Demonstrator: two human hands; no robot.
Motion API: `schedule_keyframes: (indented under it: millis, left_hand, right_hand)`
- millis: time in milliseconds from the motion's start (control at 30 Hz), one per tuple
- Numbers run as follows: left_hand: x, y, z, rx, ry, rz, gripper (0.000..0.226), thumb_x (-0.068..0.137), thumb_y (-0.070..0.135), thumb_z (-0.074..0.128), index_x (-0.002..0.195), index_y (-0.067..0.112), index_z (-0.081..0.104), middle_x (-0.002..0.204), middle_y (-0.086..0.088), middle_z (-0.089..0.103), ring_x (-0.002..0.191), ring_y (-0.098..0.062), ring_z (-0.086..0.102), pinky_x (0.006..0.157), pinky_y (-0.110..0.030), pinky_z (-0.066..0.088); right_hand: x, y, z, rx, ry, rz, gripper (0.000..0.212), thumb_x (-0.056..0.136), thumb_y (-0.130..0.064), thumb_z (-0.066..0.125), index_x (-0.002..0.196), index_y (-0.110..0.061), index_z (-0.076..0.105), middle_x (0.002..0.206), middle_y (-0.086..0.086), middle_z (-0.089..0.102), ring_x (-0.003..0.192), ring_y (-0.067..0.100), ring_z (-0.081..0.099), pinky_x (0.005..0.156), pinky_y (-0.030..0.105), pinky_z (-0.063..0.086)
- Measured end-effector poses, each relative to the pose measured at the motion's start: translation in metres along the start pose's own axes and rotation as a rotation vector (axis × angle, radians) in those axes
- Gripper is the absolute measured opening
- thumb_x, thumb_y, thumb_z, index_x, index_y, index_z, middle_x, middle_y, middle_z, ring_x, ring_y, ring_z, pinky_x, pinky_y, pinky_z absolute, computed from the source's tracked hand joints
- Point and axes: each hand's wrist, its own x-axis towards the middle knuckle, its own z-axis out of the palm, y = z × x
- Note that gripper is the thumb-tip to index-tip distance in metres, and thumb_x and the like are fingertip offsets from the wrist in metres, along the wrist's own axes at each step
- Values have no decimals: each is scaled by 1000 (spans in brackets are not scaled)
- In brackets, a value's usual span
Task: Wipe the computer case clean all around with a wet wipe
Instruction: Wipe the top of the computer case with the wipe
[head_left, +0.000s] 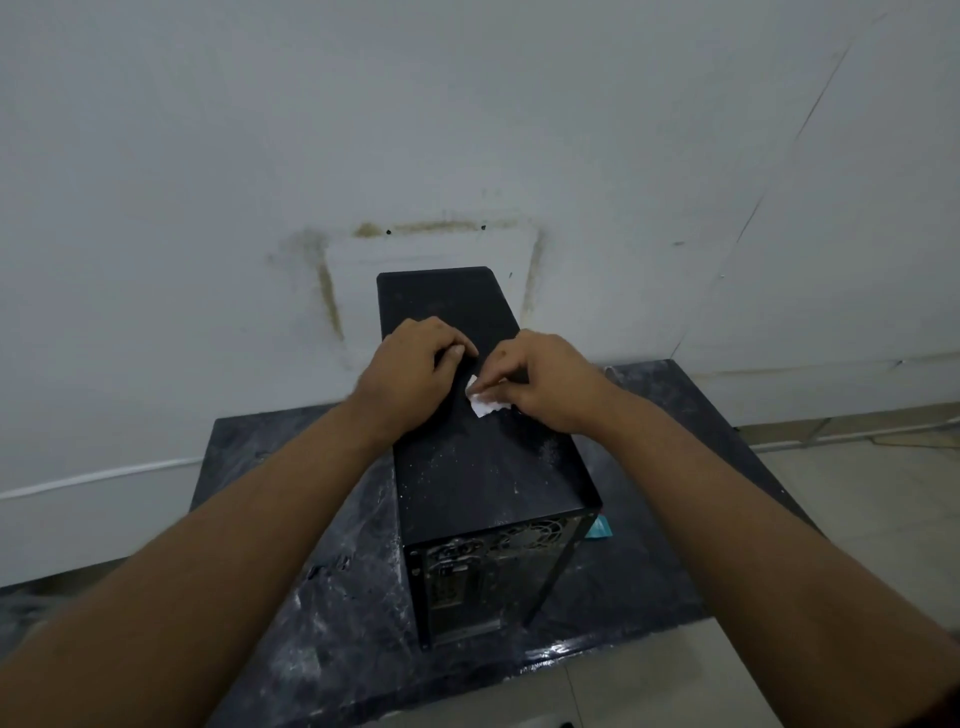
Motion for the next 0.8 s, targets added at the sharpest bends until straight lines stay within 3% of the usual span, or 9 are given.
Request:
schedule_keyframes:
  millis: [67,133,200,333,400,500,633,800]
  left_hand:
    - [1,0,1,-2,-3,-13,26,108,23,53,110,33,78,114,15,68,110,-12,57,100,-36,49]
    - [0,0,1,-25,6,-45,27,109,23,51,110,32,76,113,15,68,109,-12,56,97,-33,46]
    - [-1,0,2,-56,23,-63,27,110,21,49,111,30,74,109,15,69,106,-10,56,93,-31,46]
    - [-1,0,1,-101,29,-62,27,110,18,48,108,26,73,101,14,72,94,-4,60,85,-29,51]
    - [-2,0,1,-102,35,-70,27,110,17,48,108,26,74,103,13,72,96,-4,60,86,-27,49]
    - [-3,0,1,-81,39,-80,28,110,18,47,110,26,74,109,13,72,104,-8,58,90,-27,44]
    - [-3,3,-1,-85,37,-81,27,110,17,49,110,24,75,108,11,72,102,-7,57,89,-28,45]
    - [-3,4,0,-52,12,-90,27,110,19,49,108,29,75,112,12,69,108,-10,53,93,-29,43]
  right_hand:
    - [2,7,3,-80,97,58,14,92,-27,83,101,-37,85,103,-18,76,96,6,66,94,35,53]
    - [4,13,6,-190,289,264,11,94,-34,79,102,-39,84,106,-16,76,105,16,62,96,47,51]
    - [8,8,11,-182,332,321,10,95,-37,78,102,-37,84,103,-12,75,109,21,57,97,47,49]
    - [12,-15,20,-152,66,9,9,92,-44,80,99,-40,84,95,-16,71,94,14,54,85,37,50]
    - [14,-10,15,-190,128,81,10,91,-49,79,98,-44,83,93,-20,71,94,13,59,87,41,52]
    - [11,-1,10,-202,283,254,9,92,-38,79,100,-40,84,87,-19,68,95,17,63,90,45,55]
    - [2,-11,15,-185,117,17,14,97,-28,76,107,-31,85,91,-10,64,90,15,57,81,37,50]
    - [-6,14,-2,-243,336,398,15,99,-29,73,106,-35,84,103,-6,75,109,21,59,91,41,51]
